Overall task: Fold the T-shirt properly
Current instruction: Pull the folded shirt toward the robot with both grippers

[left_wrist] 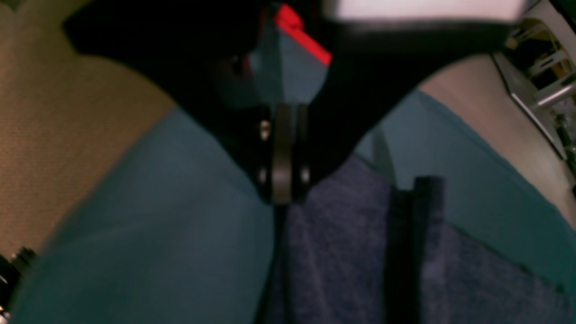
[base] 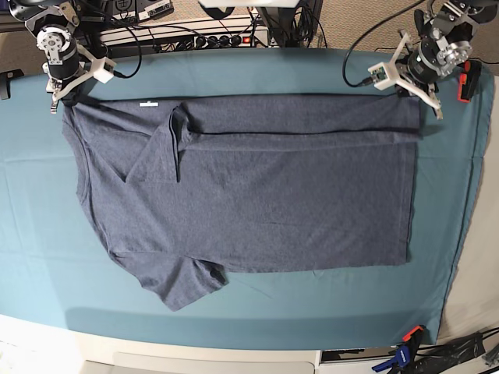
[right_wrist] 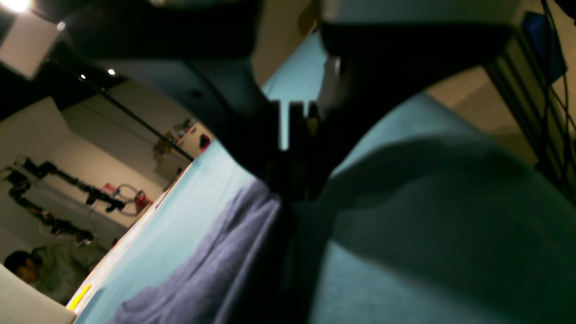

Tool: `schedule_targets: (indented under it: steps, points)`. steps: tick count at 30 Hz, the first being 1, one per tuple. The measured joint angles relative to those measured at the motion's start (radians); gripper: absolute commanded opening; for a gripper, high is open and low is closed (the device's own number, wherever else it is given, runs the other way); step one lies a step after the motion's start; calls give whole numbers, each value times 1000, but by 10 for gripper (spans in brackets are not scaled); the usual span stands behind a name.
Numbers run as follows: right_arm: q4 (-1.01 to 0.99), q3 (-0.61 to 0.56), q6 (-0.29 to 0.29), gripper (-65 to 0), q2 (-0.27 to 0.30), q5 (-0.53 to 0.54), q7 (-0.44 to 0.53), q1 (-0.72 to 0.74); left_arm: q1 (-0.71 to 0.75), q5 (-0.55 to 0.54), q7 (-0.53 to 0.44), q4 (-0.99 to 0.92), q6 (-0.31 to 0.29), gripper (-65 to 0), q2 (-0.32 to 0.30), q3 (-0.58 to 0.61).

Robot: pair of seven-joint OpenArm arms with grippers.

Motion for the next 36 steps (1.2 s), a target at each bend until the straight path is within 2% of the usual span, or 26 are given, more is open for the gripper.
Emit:
schedule_targets:
  steps: [6, 9, 20, 36]
  points:
    - [0, 0, -15, -650, 0, -18, -4, -31, 63, 5, 26, 37, 18, -650, 0, 0]
    - [0, 0, -26, -650, 0, -24, -8, -50, 93, 44, 25, 49, 34, -650, 0, 0]
    - [32, 2, -34, -650, 3, -37, -41, -126, 132, 52, 33, 55, 40, -650, 0, -3]
    - [97, 26, -45, -650, 3, -48, -67, -236, 219, 47, 44, 130, 35, -650, 0, -109]
